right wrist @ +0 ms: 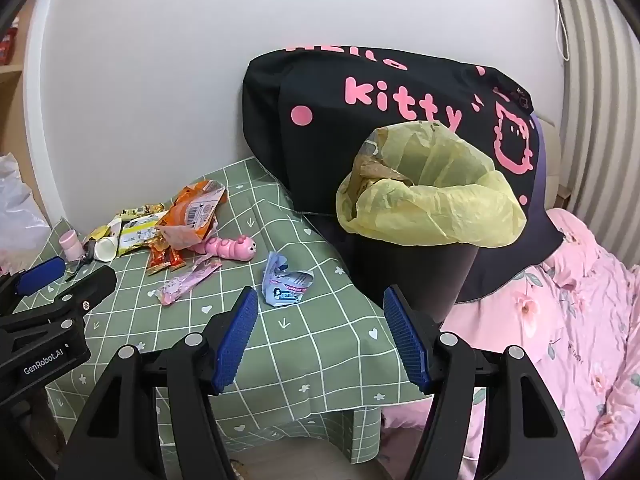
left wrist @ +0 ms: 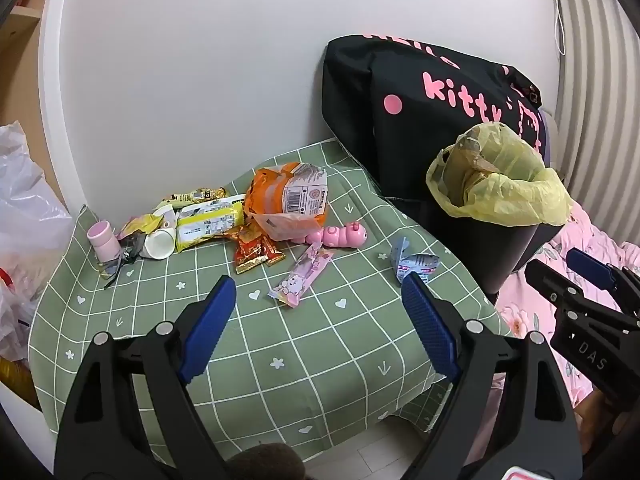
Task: Collect trash
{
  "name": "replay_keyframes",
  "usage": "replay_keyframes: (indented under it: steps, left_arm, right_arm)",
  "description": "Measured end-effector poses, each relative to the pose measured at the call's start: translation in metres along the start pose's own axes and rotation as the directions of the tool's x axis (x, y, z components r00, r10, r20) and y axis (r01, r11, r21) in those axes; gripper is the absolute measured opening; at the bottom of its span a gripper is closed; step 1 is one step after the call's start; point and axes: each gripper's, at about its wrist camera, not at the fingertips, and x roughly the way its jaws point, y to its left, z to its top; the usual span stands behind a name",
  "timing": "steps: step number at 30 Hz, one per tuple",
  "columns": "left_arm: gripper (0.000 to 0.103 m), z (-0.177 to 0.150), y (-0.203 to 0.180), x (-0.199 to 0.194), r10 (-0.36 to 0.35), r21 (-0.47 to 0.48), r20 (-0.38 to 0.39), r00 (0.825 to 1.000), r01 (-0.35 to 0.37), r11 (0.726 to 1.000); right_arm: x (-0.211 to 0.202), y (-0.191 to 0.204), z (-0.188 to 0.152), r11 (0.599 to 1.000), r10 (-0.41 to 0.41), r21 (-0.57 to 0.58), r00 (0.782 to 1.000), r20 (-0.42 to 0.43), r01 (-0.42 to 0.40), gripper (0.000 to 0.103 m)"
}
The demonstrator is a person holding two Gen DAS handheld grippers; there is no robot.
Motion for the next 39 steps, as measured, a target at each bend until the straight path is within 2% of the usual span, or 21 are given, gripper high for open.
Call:
replay_keyframes:
  steps: [16,19,39]
  left_arm:
    - [0.081,0.002,0.015,0.005,0.007,0.006,-0.017,1.0,-0.007,1.0]
    - [0.081,-0.001,0.005,0.004,0.017,0.003,-0.016,1.0,-0.017,1.0]
    - [0.081,-0.001,0.005,0.004,0.014,0.001,-0.018,1.0,-0.014,1.0]
  right_arm:
    - [0.003,0.004,0.002,1.0,0.007,-0.004,1.0,-0.003,-0.007,0.062]
    - [0.003,0.005,0.001,1.0,0.006,-0.003,1.0,-0.004,-0.006,0.062]
    - [0.007,0.005,0.003,1.0,0.01,-0.006,1.0,-0.004,-0.01,0.062]
